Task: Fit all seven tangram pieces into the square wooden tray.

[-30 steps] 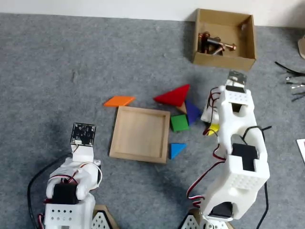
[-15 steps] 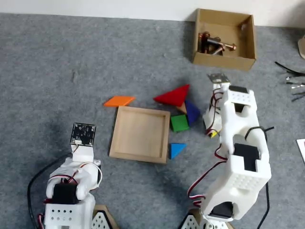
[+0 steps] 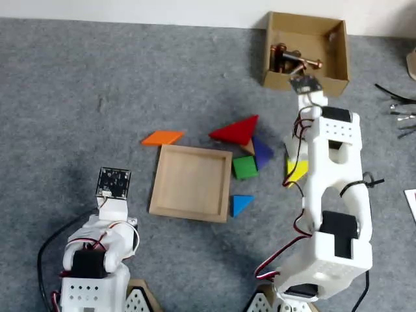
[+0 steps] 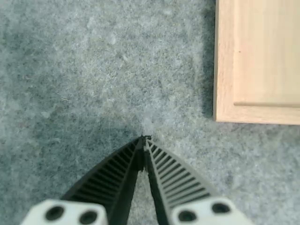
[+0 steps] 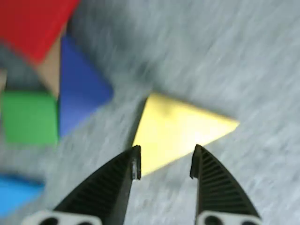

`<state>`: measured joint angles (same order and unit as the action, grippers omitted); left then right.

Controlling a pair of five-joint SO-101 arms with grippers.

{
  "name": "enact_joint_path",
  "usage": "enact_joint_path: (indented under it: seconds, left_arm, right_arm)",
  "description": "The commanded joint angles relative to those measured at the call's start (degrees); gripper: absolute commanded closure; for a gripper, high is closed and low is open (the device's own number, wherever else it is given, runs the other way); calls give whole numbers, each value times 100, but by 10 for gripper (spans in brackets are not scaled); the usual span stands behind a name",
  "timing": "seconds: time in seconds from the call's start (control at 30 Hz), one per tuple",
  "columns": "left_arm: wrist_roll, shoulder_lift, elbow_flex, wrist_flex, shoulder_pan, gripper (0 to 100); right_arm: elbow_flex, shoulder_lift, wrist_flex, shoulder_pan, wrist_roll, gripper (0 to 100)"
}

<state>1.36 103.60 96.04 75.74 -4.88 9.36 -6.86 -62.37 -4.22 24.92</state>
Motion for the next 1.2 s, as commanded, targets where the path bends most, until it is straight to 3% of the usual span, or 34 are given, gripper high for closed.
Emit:
enact_joint_path:
  seconds: [0.0,0.1,0.4,0.63,0.93,1.1,1.17]
  left_arm:
    - [35,92,110,26,-75,995]
    - [35,92,110,26,-75,995]
    - [35,92,110,26,-75,995]
    - [35,92,110,26,-75,995]
    - [35,92,110,26,-75,995]
    - [35,92,110,26,-75,995]
    - [35,92,110,26,-75,995]
  right_arm:
    - [-31,145,1015,4,-325,824]
    - [-22,-321,1552,4,-343,824]
    - [-127,-1314,1516,-514,-352,826]
    - [-154,-1314,242,-716,-343,826]
    - [-690,-857,-92,-620,-369,825]
    - [-831,-163,-488,-224,-1116,824]
    - [-831,-22,-646,-110,-1952,824]
